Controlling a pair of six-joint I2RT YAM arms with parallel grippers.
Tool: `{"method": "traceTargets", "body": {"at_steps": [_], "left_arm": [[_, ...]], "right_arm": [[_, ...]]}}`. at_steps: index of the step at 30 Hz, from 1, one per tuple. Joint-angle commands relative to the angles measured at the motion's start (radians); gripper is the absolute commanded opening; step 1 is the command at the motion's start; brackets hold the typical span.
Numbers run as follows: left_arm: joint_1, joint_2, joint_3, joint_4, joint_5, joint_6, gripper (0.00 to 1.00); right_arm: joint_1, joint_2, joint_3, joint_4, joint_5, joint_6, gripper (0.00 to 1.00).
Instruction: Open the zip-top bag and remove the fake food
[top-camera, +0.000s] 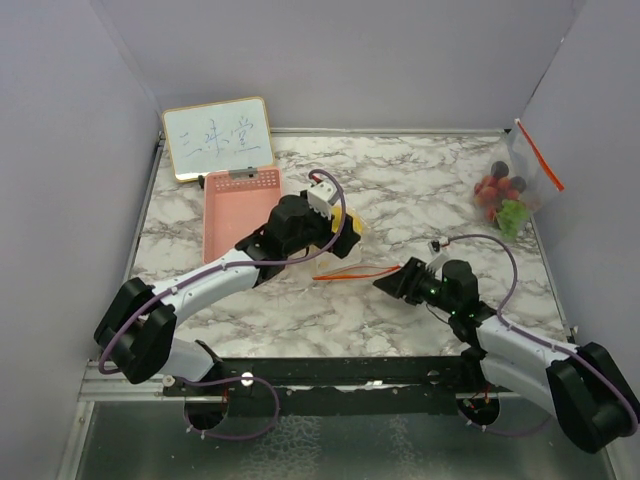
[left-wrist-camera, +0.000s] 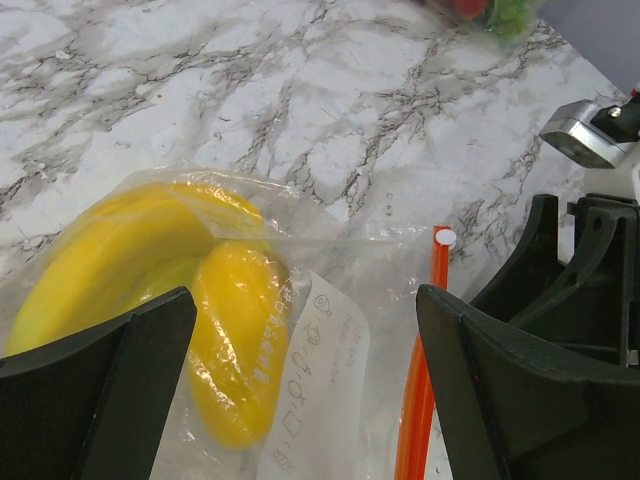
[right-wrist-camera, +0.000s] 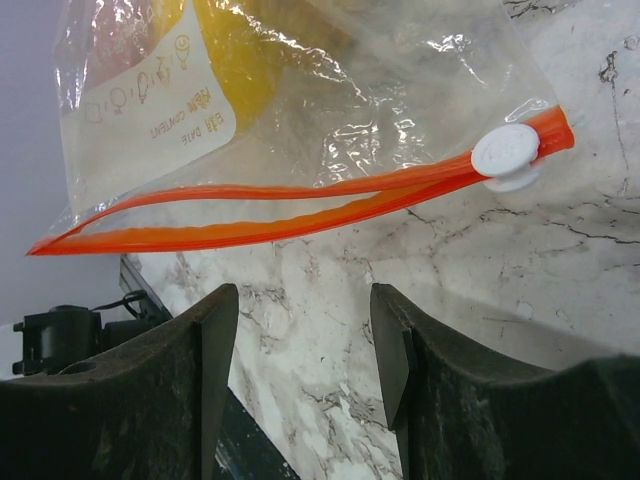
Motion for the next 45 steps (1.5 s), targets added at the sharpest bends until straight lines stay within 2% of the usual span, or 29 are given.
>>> {"method": "traceTargets", "body": {"at_steps": [1,11,16,26,31,35,41,45], "left_arm": [[-0.020,-0.015,-0.005,0.021,-0.038,0.018,0.96],[-0.059,-0.017,0.001,-0.015,-0.104,0.061,0.98],[-0.074,-0.029,-0.012,-0.003,-0.121,0.080,0.99],[-0.093,-0.036,-0.011,-0.012,-0.145,0.093,0.99],[-0.113,-0.037,-0.016,-0.014,-0.153,0.104,0.91],[-0.127,-0.030,-0.010,-0.014,-0.147,0.106,0.86],[-0.158,-0.008,0.017,-0.014,-0.150,0.105,0.85],[-0.161,-0.011,0.033,-0.013,-0.155,0.083,0.85]], "right_arm": [[-0.005,0.062,0.018,0.145,-0.022,0.013,0.56],[-0.005,0.194,0.061,0.241,-0.037,0.017,0.56],[-0.005,0.211,0.064,0.250,0.013,0.021,0.56],[-0.005,0.361,0.113,0.290,0.055,0.042,0.53],[-0.005,0.374,0.130,0.283,0.085,0.051,0.44],[-0.005,0.347,0.158,0.224,0.125,0.029,0.26],[-0.005,0.251,0.206,0.101,0.207,-0.009,0.04],[-0.007,0.167,0.305,-0.066,0.300,-0.103,0.02]]}}
